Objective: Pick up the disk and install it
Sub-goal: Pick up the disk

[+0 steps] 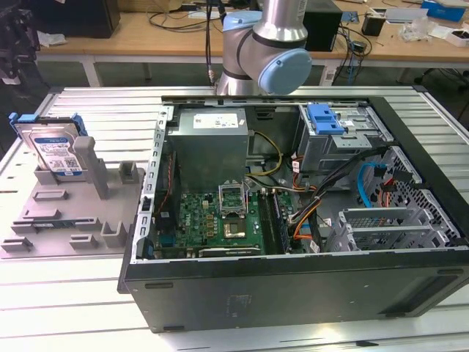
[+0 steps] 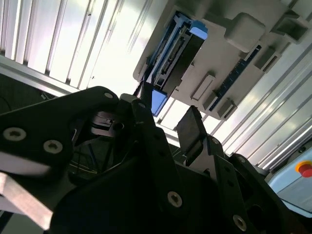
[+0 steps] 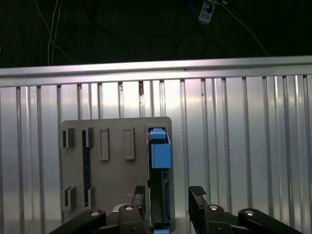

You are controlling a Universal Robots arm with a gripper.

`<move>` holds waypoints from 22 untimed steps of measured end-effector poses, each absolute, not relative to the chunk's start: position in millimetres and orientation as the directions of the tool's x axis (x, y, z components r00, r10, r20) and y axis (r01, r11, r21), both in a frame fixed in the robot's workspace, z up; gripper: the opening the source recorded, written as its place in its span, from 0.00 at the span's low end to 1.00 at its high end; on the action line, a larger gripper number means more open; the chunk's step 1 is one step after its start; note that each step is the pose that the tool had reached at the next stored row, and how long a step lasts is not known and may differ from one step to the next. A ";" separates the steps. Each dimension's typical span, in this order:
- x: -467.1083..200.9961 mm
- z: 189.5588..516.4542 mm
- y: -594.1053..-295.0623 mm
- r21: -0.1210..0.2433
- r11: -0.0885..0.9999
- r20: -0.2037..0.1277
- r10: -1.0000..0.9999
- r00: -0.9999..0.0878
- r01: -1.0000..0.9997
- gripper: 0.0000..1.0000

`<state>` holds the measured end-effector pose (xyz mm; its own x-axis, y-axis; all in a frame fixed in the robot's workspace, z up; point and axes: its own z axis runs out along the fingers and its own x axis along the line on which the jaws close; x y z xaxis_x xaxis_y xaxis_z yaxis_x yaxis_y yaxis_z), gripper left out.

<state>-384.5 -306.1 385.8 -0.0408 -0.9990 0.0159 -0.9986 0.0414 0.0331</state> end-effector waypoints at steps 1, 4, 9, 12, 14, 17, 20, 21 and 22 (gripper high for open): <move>-385.3 385.7 -306.1 0.033 0.041 0.016 -0.999 -0.041 -0.999 0.48; -388.0 384.8 -306.1 0.031 0.041 0.016 -0.999 -0.041 -0.999 0.48; -392.7 383.1 -306.2 0.027 0.041 0.016 -0.999 -0.041 -0.999 0.48; -393.2 381.8 -306.1 0.027 0.041 0.016 -0.999 -0.041 -0.999 0.48; -393.8 380.7 -306.1 0.027 0.041 0.016 -0.999 -0.041 -0.999 0.48; -394.9 378.8 -306.1 0.027 0.041 0.016 -0.999 -0.041 -0.999 0.48; -396.9 375.3 -306.2 0.027 0.041 0.016 -0.999 -0.041 -0.999 0.48; -397.1 374.7 -306.2 0.027 0.041 0.016 -0.999 -0.041 -0.999 0.48; -397.2 374.1 -306.1 0.027 0.041 0.016 -0.999 -0.041 -0.999 0.48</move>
<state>-397.2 -306.1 374.1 -0.0410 -0.9990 0.0157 -0.9988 0.0414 0.0272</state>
